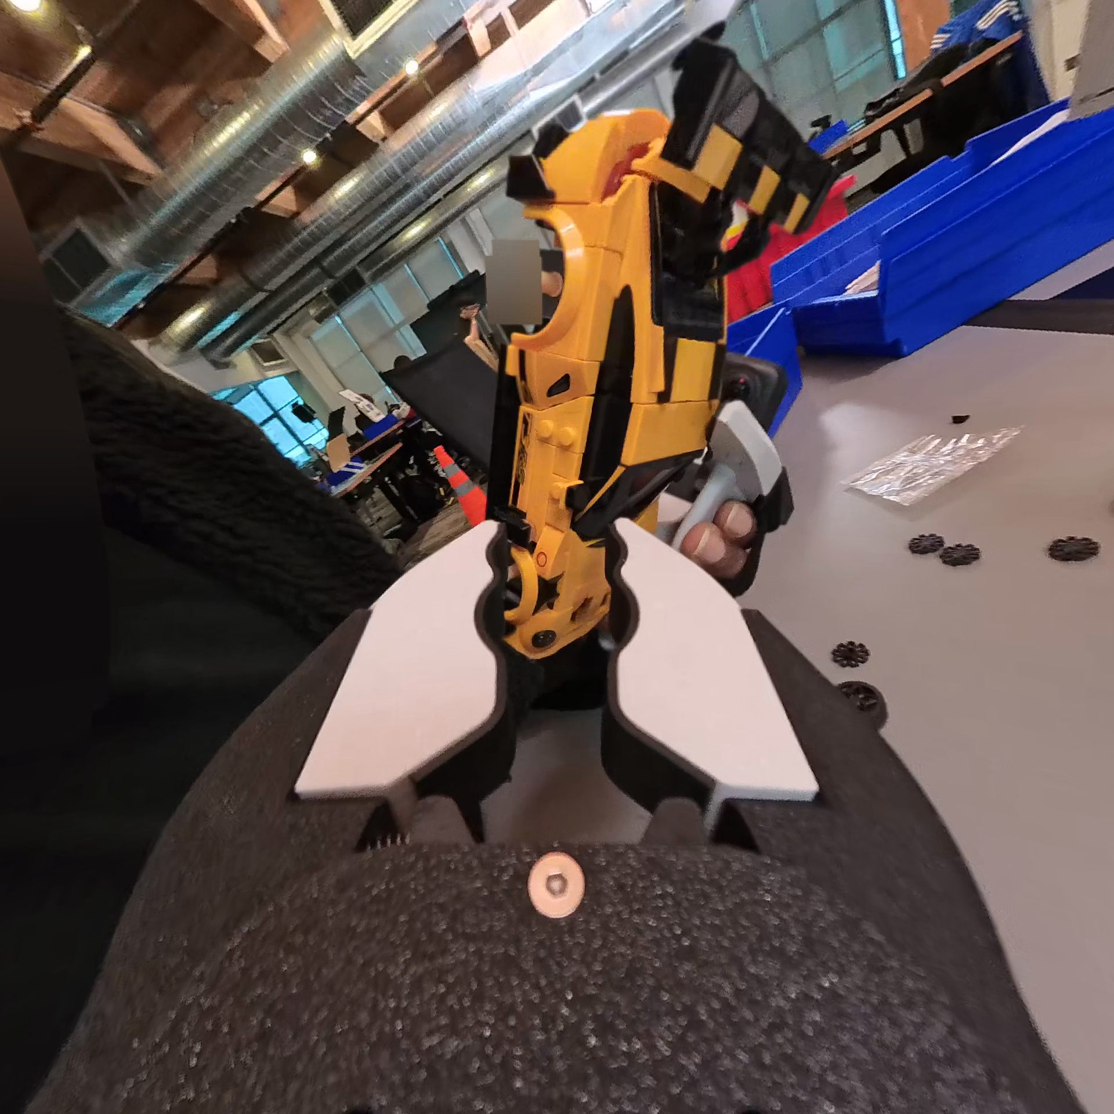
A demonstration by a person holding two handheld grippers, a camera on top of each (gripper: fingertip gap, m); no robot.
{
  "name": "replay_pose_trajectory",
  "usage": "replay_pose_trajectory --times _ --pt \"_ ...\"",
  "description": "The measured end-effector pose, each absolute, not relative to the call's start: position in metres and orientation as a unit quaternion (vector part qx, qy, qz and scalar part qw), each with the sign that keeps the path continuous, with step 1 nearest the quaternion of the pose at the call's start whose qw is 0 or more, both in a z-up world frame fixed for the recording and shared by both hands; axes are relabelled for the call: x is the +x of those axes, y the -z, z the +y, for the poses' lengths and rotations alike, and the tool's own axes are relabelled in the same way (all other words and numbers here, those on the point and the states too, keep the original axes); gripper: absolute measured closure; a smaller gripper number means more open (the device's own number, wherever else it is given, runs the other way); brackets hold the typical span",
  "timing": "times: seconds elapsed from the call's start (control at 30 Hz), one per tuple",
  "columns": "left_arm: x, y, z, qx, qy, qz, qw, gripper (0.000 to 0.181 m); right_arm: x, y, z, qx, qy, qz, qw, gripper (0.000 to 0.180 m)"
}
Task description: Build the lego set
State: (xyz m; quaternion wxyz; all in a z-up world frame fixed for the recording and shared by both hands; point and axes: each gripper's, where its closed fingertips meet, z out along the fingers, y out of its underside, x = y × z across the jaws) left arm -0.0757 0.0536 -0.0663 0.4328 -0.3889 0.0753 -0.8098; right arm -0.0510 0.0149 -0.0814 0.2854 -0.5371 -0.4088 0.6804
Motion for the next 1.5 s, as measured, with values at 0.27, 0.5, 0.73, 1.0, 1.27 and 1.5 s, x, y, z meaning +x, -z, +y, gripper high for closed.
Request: replay_pose_trajectory --times 0.27,0.5,0.73,1.0,1.27,1.5 --pt "-0.067 0.06 0.041 -0.409 0.78 0.144 0.451 0.132 -0.049 0.085 0.0 -0.51 -0.682 -0.437 0.29 0.154" --pt "-0.068 0.054 0.038 -0.415 0.768 0.152 0.464 0.132 -0.049 0.083 -0.001 -0.503 -0.683 -0.437 0.298 0.156" --pt "-0.07 0.049 0.034 -0.415 0.77 0.154 0.459 0.132 -0.051 0.083 -0.003 -0.497 -0.694 -0.433 0.29 0.156" --pt "-0.071 0.049 0.033 -0.411 0.777 0.151 0.452 0.132 -0.051 0.083 -0.003 -0.494 -0.701 -0.426 0.288 0.156" --pt "-0.074 0.053 0.039 -0.407 0.782 0.131 0.453 0.133 -0.05 0.083 0.005 -0.505 -0.692 -0.417 0.304 0.155" --pt "-0.072 0.053 0.04 -0.419 0.769 0.13 0.465 0.132 -0.049 0.084 0.006 -0.499 -0.69 -0.42 0.314 0.159"
